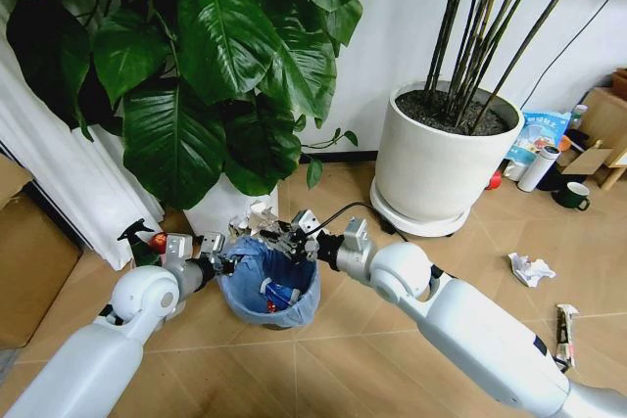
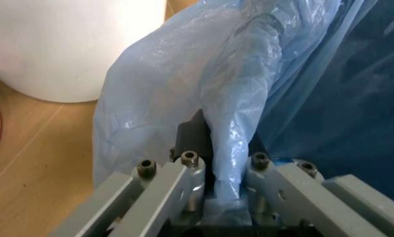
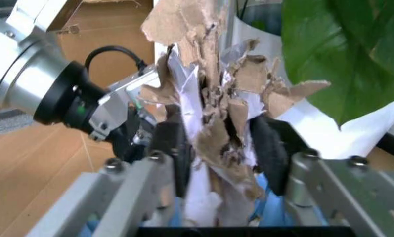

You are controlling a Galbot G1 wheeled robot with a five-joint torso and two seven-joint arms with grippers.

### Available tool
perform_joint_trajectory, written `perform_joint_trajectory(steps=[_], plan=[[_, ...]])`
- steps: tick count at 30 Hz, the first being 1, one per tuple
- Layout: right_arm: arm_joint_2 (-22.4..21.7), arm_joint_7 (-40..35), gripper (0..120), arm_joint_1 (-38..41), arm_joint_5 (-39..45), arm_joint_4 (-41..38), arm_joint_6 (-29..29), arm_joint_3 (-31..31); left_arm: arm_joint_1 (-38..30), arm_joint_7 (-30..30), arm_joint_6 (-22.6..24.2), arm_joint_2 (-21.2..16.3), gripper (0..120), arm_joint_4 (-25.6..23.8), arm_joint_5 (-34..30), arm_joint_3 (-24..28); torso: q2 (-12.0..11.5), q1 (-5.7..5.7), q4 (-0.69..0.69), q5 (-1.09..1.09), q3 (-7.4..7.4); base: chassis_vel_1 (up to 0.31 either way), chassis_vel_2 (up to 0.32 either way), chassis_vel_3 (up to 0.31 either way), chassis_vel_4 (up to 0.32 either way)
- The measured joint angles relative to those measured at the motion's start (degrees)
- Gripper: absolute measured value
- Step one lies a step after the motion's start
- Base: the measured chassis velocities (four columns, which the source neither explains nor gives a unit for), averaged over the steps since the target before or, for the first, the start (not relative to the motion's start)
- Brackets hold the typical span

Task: Pick up the trash bin and place the garbage on the floor into it.

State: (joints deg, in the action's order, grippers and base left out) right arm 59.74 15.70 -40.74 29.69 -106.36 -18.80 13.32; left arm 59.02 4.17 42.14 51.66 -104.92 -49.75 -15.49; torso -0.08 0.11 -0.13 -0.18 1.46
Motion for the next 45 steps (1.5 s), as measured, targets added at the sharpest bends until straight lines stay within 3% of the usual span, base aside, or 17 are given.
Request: perform_joint_trajectory(steps=[16, 25, 35, 42, 45], plan=[[-0.6, 0.0, 96, -0.8, -0.2, -0.2, 0.2, 0.4, 0.3, 0.0, 0.0, -0.7, 2, -0.9, -0.3, -0.7, 0.0, 0.00, 0.00, 0.00, 0.00, 0.000, 0.000, 0.000, 0.000], [0.7, -3.1, 100, -0.7, 0.6, -0.1, 0.6, -1.7, 0.9, 0.1, 0.0, -0.9, 2, -1.1, -0.3, -1.6, 0.0, 0.00, 0.00, 0.00, 0.00, 0.000, 0.000, 0.000, 0.000], [-0.2, -10.2, 100, -6.1, 2.2, 4.0, -0.8, -13.9, 3.6, -0.2, 0.0, -2.1, 2, -2.1, -0.1, -4.3, 0.0, 0.00, -0.01, 0.01, 0.00, 0.000, 0.000, 0.000, 0.000], [-0.7, -11.5, 100, -9.8, 0.8, 14.5, 0.6, -19.3, 4.7, -0.5, 0.0, -2.5, 2, -2.6, 0.1, -4.9, 0.0, 0.00, -0.01, 0.00, 0.00, 0.000, 0.000, 0.000, 0.000], [1.7, -11.5, 100, -9.9, -1.3, 25.1, 1.9, -20.6, 4.8, -0.6, 0.0, -2.4, 2, -2.6, 0.4, -4.9, 0.0, 0.00, -0.01, 0.01, 0.00, 0.000, 0.000, 0.000, 0.000]])
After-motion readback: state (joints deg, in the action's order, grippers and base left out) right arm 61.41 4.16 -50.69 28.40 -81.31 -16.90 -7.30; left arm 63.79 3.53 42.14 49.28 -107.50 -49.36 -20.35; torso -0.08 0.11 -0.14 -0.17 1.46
